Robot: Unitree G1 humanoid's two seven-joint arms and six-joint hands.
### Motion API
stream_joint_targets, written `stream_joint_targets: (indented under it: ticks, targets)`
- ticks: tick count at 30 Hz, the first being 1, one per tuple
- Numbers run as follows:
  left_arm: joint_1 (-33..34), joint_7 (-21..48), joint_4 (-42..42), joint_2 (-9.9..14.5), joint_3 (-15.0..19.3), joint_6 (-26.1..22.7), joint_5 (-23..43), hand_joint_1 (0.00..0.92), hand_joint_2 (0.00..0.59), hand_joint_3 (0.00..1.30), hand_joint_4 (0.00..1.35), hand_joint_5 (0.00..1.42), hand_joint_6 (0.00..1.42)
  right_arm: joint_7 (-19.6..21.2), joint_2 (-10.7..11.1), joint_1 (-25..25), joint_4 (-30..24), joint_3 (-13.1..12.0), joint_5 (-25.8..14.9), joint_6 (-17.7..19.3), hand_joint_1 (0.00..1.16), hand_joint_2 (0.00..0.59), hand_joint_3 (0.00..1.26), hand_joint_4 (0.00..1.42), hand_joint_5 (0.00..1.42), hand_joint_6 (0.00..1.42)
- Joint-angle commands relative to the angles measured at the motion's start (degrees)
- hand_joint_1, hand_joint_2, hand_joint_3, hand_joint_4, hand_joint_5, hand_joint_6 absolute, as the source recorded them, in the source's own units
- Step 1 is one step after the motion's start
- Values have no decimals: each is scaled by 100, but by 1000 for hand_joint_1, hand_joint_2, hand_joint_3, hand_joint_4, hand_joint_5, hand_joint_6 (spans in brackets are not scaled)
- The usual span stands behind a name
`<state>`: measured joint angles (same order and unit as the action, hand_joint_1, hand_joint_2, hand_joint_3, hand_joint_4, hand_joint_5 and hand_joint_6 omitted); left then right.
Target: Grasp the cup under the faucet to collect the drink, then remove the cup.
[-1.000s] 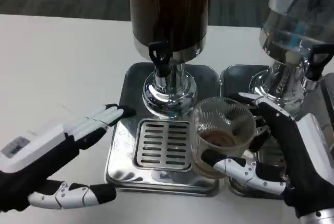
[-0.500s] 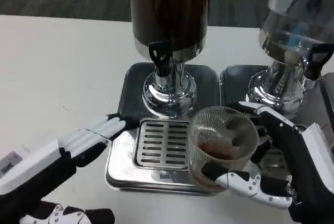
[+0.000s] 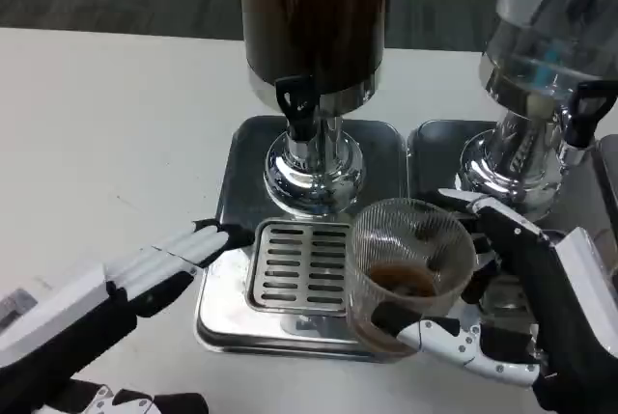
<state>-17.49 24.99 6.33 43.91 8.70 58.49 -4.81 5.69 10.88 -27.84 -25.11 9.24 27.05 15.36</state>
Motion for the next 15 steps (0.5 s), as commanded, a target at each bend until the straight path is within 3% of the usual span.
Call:
stream_joint_targets:
  ticks: [1,15]
  targets:
    - [-52,-17,8,6,37,-24,52,0,102,27,0,0,121,41,-22,39,-157,-60,-109,238,854,161,585,610,794,904]
    - [-78,-15,24,-4,32,-45,95,0,105,35,0,0,121,31,-39,71,-166,-66,-124,229,887,158,585,610,794,923]
